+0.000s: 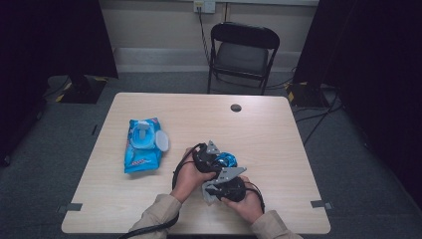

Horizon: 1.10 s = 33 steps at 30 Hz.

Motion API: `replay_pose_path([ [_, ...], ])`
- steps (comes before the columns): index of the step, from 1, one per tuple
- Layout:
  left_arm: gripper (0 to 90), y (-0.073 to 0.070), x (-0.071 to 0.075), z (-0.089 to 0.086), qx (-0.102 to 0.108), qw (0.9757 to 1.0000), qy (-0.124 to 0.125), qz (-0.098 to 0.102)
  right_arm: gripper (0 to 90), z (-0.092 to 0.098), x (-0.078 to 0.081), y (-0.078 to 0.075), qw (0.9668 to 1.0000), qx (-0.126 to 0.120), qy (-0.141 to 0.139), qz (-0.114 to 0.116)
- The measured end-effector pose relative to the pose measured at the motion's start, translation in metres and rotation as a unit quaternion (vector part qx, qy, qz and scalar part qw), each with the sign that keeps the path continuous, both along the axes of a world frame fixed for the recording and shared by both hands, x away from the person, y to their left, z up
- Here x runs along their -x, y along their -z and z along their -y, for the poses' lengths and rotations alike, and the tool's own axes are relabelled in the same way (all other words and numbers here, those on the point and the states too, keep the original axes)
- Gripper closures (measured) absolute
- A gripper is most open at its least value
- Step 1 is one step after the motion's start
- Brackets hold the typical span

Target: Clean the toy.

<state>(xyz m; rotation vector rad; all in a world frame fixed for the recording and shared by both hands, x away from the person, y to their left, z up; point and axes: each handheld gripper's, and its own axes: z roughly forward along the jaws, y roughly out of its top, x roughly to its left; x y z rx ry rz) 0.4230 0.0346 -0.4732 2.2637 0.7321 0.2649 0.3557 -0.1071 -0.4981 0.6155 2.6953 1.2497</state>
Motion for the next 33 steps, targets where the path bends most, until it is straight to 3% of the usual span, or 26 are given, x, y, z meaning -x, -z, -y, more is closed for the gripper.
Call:
replay_pose_path([
  [6,43.9,0.001,0.000,-0.001,0.004,1.0000,0.000,0.000,83.2,0.000,0.003,-0.002,0.9999,-0.004,-0.014,-0.003],
  [11,43.9,0.001,0.000,0.000,0.004,1.0000,-0.003,0.000,83.2,0.010,0.004,-0.007,0.9999,-0.009,-0.011,0.000],
  [19,44.0,0.001,0.000,-0.001,0.005,1.0000,-0.002,0.000,83.2,0.042,-0.005,-0.020,0.9993,-0.025,0.027,0.006],
  [27,43.9,0.001,-0.001,-0.002,0.010,0.9999,-0.001,-0.001,83.2,0.067,-0.013,-0.027,0.9982,-0.017,0.056,0.013],
  [33,43.9,0.001,0.000,-0.001,0.007,1.0000,0.000,0.002,83.3,0.089,-0.023,-0.035,0.9950,-0.024,0.095,0.022],
])
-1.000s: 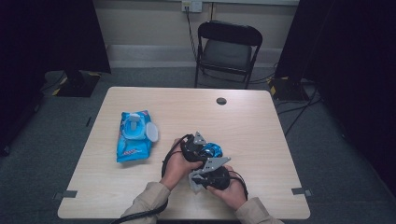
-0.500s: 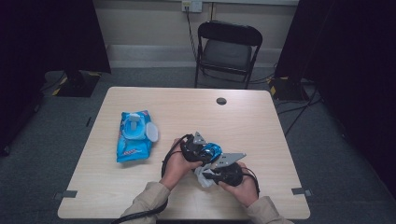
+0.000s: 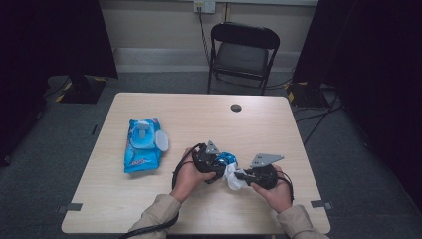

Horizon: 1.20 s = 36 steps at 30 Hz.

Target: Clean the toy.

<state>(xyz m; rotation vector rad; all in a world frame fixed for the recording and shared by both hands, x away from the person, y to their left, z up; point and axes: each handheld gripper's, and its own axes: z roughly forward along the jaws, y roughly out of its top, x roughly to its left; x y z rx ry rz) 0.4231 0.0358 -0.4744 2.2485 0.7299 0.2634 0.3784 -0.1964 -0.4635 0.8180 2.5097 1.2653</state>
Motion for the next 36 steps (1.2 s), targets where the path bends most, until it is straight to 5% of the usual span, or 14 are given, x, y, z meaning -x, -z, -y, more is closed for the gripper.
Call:
replay_pose_path([
  [9,44.0,0.000,0.000,0.000,0.001,1.0000,-0.001,0.002,83.3,0.026,-0.027,-0.001,0.9977,-0.014,0.066,0.010],
  [16,44.0,0.000,0.000,0.000,0.001,1.0000,-0.001,0.001,83.2,0.019,-0.043,0.020,0.9956,0.012,0.093,-0.008],
  [23,44.0,0.000,0.001,0.000,0.001,1.0000,-0.001,0.003,83.0,0.004,-0.044,0.036,0.9961,0.025,0.083,-0.015],
  [36,43.9,0.000,0.001,0.000,0.000,1.0000,-0.002,0.003,83.0,-0.002,-0.031,0.037,0.9978,0.020,0.059,-0.021],
])
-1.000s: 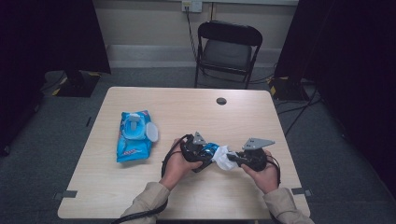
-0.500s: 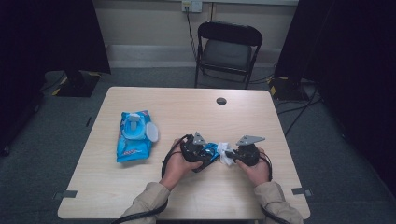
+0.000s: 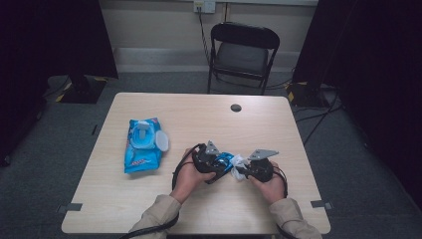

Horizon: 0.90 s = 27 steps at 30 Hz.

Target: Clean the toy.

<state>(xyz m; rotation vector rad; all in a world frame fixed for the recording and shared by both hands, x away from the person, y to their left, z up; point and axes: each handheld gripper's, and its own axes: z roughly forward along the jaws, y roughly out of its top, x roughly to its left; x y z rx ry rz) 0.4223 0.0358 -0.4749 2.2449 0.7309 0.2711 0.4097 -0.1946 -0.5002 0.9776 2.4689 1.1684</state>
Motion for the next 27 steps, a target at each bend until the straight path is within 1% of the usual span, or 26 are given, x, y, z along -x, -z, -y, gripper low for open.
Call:
replay_pose_path([
  [5,44.0,0.000,0.000,0.000,0.002,1.0000,-0.001,0.001,83.0,-0.009,0.006,-0.001,0.9997,0.003,-0.022,-0.002],
  [9,43.9,0.000,0.000,-0.001,0.003,1.0000,-0.002,0.000,83.0,-0.017,0.009,-0.001,0.9994,0.009,-0.033,0.002],
  [13,44.0,0.000,0.000,-0.001,0.004,1.0000,-0.003,-0.002,83.0,-0.018,0.011,0.000,0.9993,0.001,-0.036,-0.004],
  [16,43.9,0.000,0.000,-0.001,0.004,1.0000,-0.002,-0.003,83.0,-0.022,0.013,-0.001,0.9990,-0.002,-0.044,-0.008],
  [21,44.0,0.000,0.000,-0.001,0.000,1.0000,0.000,0.000,83.0,-0.031,0.018,-0.001,0.9980,-0.002,-0.062,-0.009],
  [23,43.9,0.000,0.000,-0.001,0.002,1.0000,-0.002,-0.001,83.0,-0.036,0.021,-0.001,0.9975,0.002,-0.071,-0.006],
  [27,44.0,0.000,0.000,-0.001,0.002,1.0000,-0.001,0.000,83.0,-0.043,0.025,-0.001,0.9968,0.004,-0.080,-0.006],
])
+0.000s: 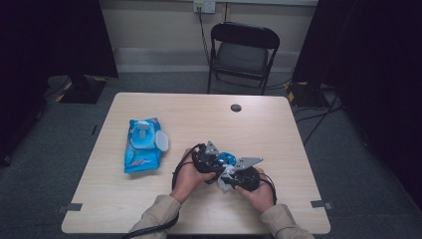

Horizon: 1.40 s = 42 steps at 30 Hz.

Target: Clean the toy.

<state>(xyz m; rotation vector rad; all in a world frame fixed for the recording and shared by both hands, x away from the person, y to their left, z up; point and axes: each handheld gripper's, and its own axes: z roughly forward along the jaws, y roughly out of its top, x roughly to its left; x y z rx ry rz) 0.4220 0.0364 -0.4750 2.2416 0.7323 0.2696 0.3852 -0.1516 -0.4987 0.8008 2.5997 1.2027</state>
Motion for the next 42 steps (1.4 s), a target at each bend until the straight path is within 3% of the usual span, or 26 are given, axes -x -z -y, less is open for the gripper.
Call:
replay_pose_path([
  [32,44.0,0.000,0.001,0.000,-0.003,1.0000,-0.001,0.000,83.0,-0.023,0.016,0.000,0.9987,-0.009,-0.050,-0.004],
  [42,44.0,0.000,0.001,0.001,-0.002,1.0000,-0.002,0.001,83.1,-0.045,0.029,0.000,0.9954,-0.007,-0.095,-0.004],
])
